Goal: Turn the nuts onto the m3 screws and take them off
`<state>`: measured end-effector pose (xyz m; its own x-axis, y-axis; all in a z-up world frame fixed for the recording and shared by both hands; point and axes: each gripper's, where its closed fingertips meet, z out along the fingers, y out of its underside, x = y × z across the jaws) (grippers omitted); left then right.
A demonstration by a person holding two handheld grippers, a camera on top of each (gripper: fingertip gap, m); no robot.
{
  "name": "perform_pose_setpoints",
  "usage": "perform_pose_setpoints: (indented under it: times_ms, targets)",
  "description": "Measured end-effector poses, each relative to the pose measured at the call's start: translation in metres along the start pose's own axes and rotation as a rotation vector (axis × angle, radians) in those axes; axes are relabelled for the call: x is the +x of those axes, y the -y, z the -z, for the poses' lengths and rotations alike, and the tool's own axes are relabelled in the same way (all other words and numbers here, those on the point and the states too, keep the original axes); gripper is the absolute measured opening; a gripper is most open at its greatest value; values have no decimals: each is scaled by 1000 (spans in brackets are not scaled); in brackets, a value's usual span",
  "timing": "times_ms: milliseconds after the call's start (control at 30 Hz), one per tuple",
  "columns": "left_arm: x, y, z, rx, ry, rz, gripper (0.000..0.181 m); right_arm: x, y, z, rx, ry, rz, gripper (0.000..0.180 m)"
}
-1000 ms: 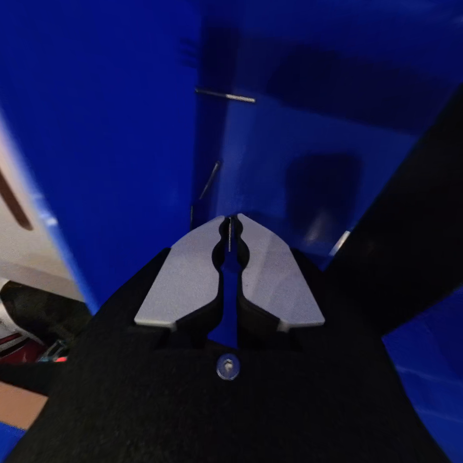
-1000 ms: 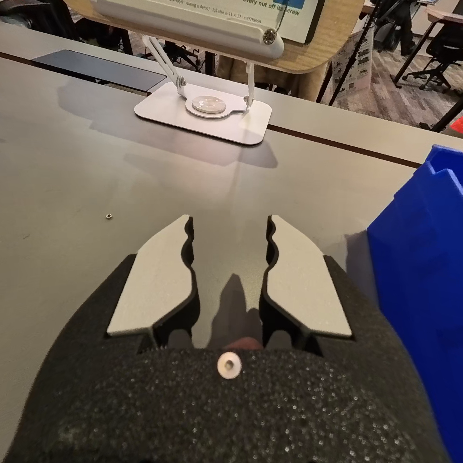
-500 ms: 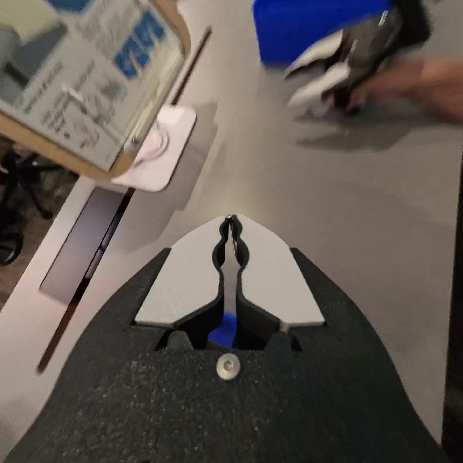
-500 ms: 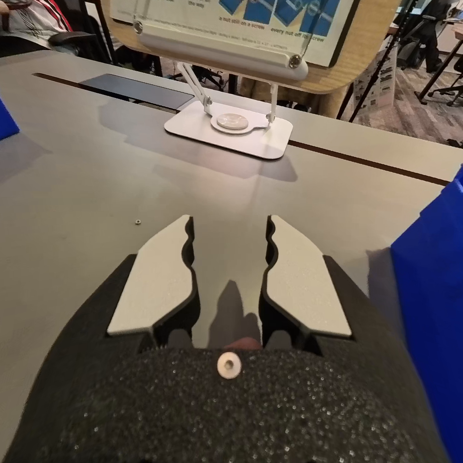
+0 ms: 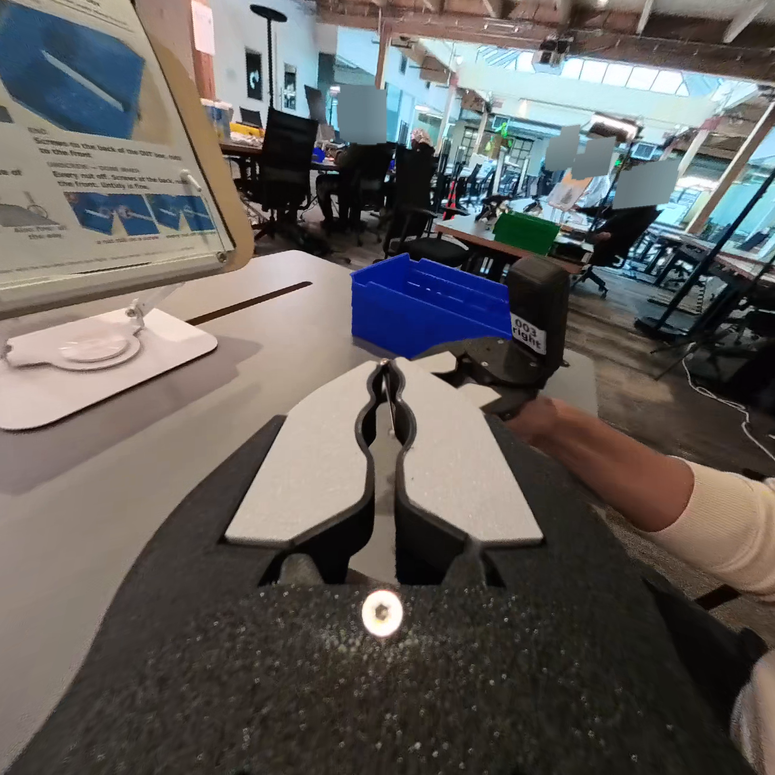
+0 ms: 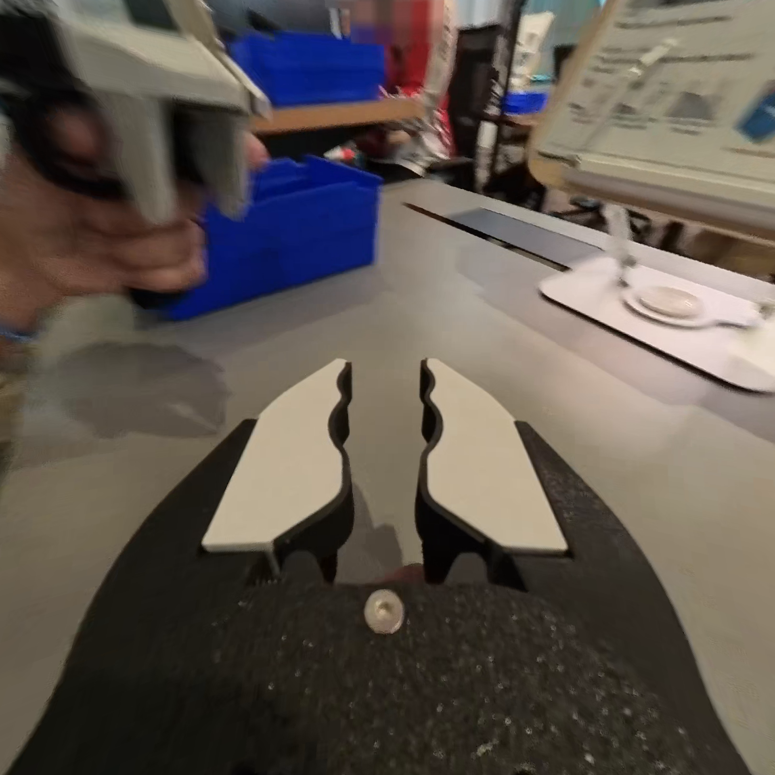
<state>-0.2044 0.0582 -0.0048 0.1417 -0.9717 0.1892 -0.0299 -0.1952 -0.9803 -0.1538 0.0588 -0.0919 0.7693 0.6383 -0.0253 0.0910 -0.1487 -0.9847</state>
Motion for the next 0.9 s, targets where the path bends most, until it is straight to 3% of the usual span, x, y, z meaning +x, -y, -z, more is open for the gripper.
perform_pose_setpoints:
  times_ms: [67,200,300,433,567,733,800,900]
  targets:
    - [6,-5,-8,5,-38,28,2,-23,18,3,57,70,-10,21]
    - [15,-21,-20,4,-97,67,2,-51,38,5,88,156,-28,23]
    - [21,-26,-24,26,-130,96,2,-49,34,0,45,134,-13,24]
    - [23,-27,-25,51,-127,107,2,-47,33,-1,34,128,-12,5]
    - [24,-26,-22,56,-140,103,3,-43,33,-2,19,102,4,2]
    - [28,-37,-16,-32,-161,78,5,-45,25,-2,-30,100,76,2]
    - [28,-47,-12,-119,-155,51,21,-42,23,1,-56,88,108,2]
    - [21,-64,-2,-273,-90,-64,30,-40,18,5,-131,69,214,2]
